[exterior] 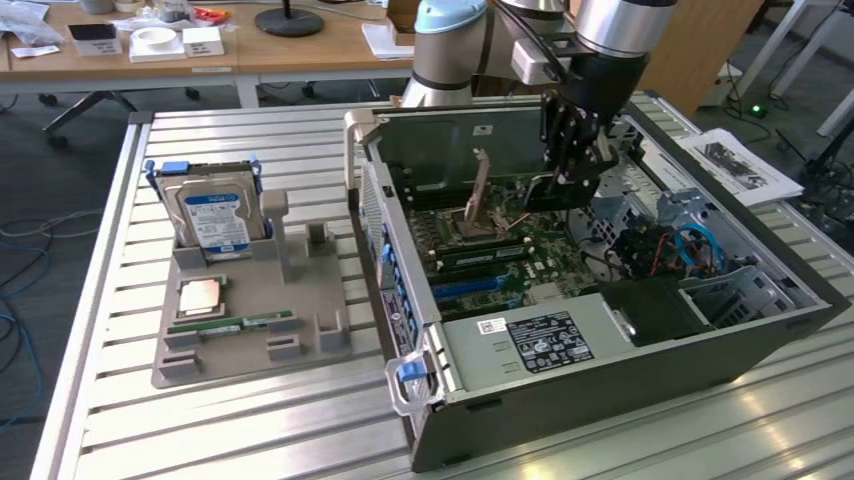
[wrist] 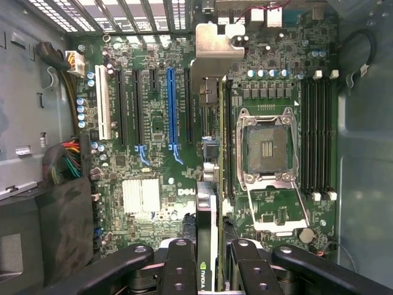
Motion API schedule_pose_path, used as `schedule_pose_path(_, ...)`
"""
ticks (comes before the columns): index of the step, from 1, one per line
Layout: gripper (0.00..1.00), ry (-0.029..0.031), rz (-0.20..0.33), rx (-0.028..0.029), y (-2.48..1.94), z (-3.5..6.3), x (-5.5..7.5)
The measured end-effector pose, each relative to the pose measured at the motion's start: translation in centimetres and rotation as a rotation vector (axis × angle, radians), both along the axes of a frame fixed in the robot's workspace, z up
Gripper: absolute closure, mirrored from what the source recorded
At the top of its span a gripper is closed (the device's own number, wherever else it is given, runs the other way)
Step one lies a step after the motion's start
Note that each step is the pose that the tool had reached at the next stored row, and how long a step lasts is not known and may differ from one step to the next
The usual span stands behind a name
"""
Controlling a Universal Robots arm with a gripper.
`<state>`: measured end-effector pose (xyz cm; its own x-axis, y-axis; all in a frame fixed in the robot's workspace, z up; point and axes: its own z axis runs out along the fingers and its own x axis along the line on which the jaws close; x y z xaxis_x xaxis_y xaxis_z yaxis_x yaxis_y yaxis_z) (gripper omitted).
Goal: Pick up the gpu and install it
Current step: 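Insert the gpu into the slot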
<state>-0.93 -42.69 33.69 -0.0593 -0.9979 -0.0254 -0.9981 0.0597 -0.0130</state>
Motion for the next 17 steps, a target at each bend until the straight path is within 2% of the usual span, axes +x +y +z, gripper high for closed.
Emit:
schedule_pose_path(3, 0.73, -0.0001, 0.000, 0.0004, -0.08, -0.02, -0.01)
schedule_pose_path(10, 0.73, -0.0001, 0.000, 0.0003, -0.80, -0.02, -0.04)
schedule_pose_path(17, 0.73, 0.0000, 0.000, 0.0001, -0.85, -0.02, -0.04)
